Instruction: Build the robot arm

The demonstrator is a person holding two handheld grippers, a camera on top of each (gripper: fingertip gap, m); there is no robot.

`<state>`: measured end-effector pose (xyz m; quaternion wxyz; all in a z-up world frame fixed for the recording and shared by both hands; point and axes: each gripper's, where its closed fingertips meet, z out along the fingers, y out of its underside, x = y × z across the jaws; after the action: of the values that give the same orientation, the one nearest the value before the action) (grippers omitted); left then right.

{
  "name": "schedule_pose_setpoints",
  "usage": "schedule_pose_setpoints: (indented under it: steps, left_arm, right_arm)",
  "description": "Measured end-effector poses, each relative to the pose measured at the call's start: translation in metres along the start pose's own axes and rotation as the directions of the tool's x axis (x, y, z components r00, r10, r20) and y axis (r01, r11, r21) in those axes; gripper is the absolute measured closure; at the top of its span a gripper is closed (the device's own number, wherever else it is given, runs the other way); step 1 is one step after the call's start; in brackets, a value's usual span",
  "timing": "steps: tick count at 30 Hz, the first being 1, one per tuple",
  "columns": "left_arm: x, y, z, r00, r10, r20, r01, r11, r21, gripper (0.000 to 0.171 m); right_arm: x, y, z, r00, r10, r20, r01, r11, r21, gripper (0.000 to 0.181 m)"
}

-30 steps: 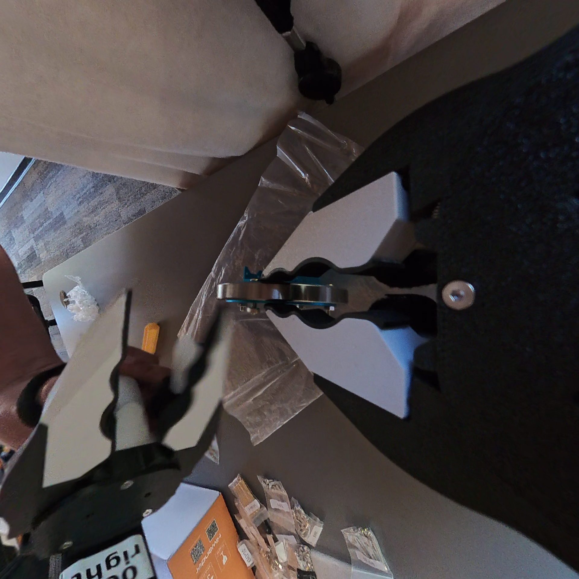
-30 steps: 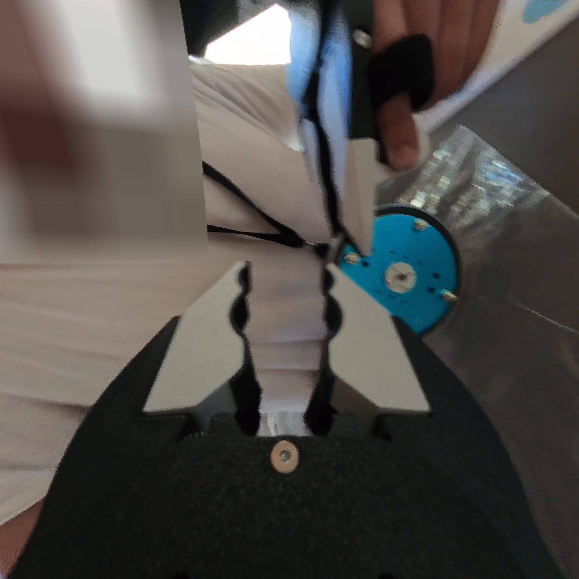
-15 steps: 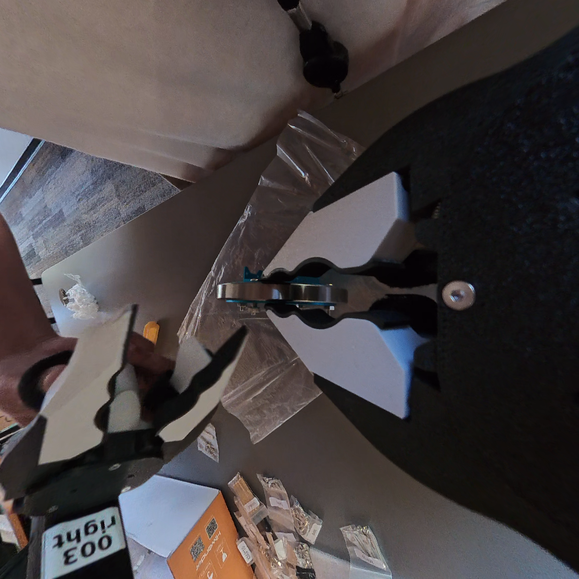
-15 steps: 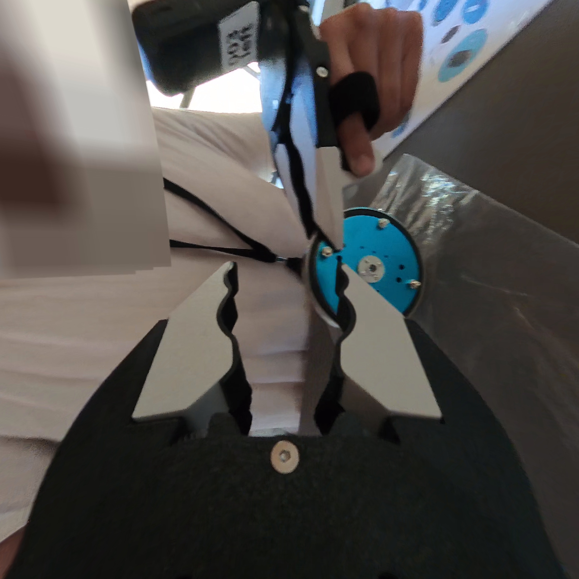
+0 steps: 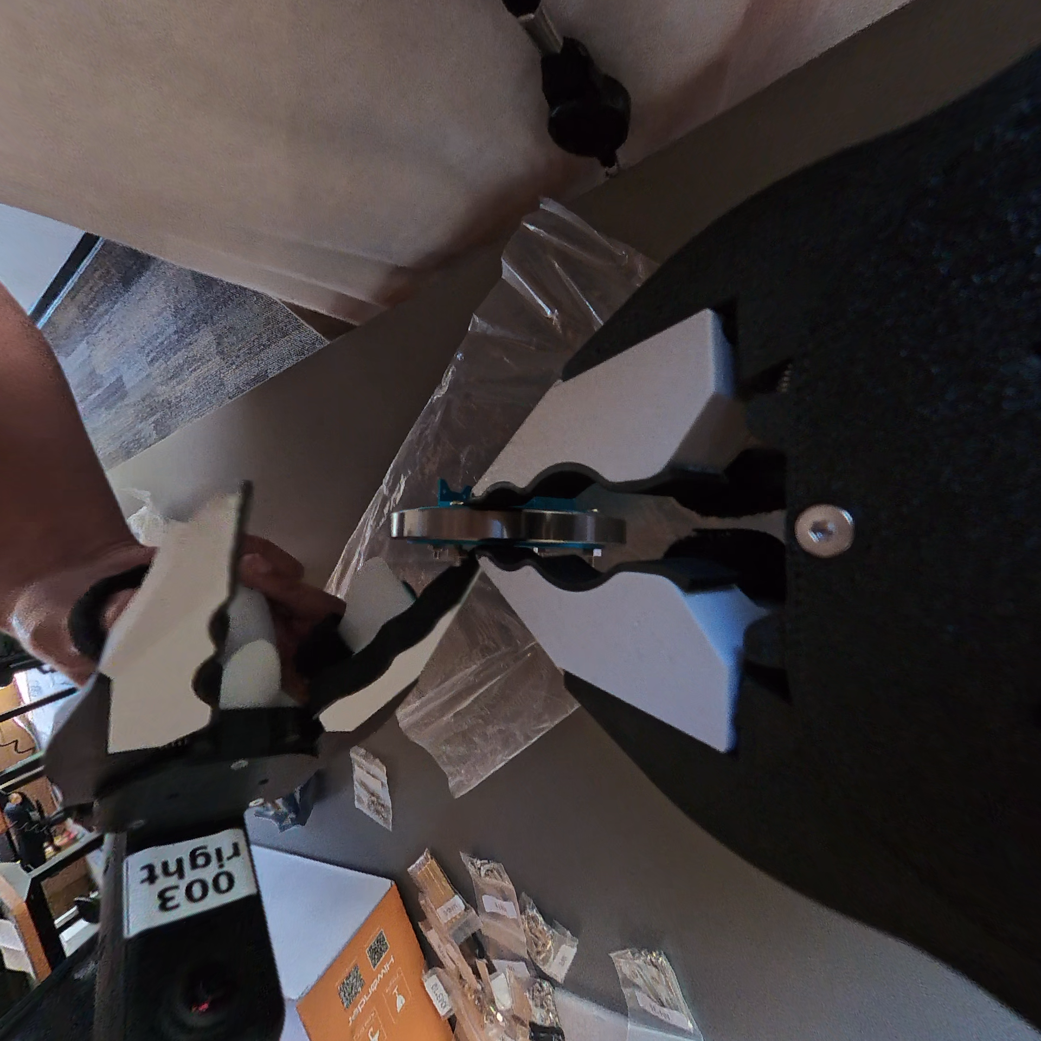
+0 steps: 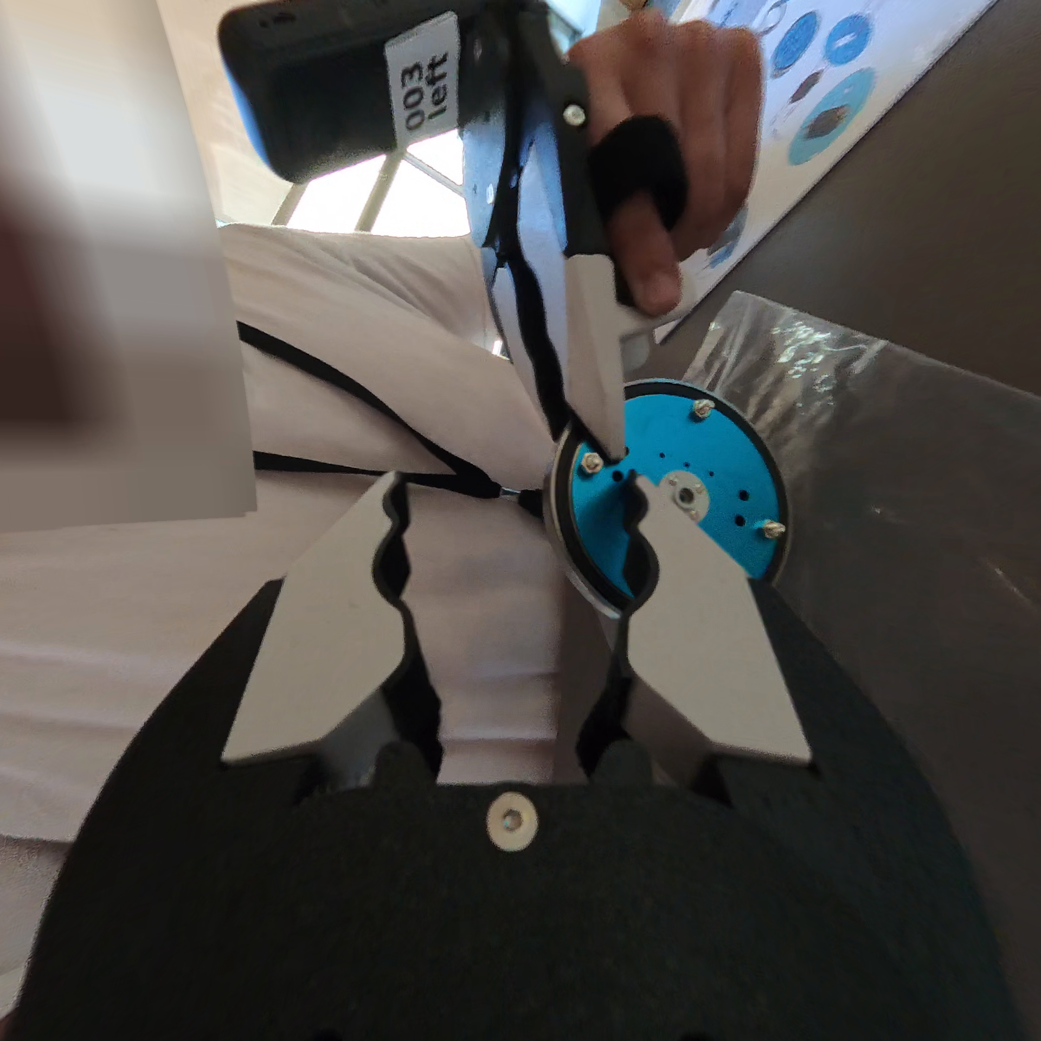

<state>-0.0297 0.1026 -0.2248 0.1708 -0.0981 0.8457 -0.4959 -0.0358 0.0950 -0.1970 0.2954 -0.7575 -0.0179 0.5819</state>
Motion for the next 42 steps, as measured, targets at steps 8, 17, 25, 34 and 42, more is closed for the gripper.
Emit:
schedule_pose_setpoints:
  steps: [8, 17, 25, 34, 42]
  left_arm:
    - [-0.001, 0.0, -0.001, 1.0, -0.006, 0.005, 0.006, 1.0, 0.001, 0.159]
    - [-0.002, 0.001, -0.001, 1.0, -0.002, 0.013, 0.002, 1.0, -0.007, 0.159]
    - [0.0, 0.001, -0.001, 1.0, 0.002, 0.006, -0.002, 1.0, -0.007, 0.159]
    - [-0.002, 0.001, 0.0, 1.0, -0.004, 0.017, 0.004, 1.0, -0.006, 0.159]
    - [-0.006, 0.003, -0.001, 1.0, -0.021, 0.023, 0.021, 1.0, -0.004, 0.158]
  right_arm:
    - [-0.011, -0.006, -0.021, 0.996, -0.054, -0.074, 0.059, 0.996, 0.067, 0.11]
    - [-0.038, -0.01, -0.018, 0.996, -0.072, 0.056, 0.066, 0.993, 0.096, 0.124]
    - [-0.007, -0.001, 0.003, 0.999, -0.036, -0.041, 0.037, 0.998, 0.041, 0.098]
    - [-0.001, -0.003, -0.006, 0.989, -0.08, -0.121, 0.088, 0.994, 0.066, 0.104]
    - [-0.046, -0.017, -0.025, 0.992, -0.105, 0.067, 0.086, 0.967, 0.239, 0.124]
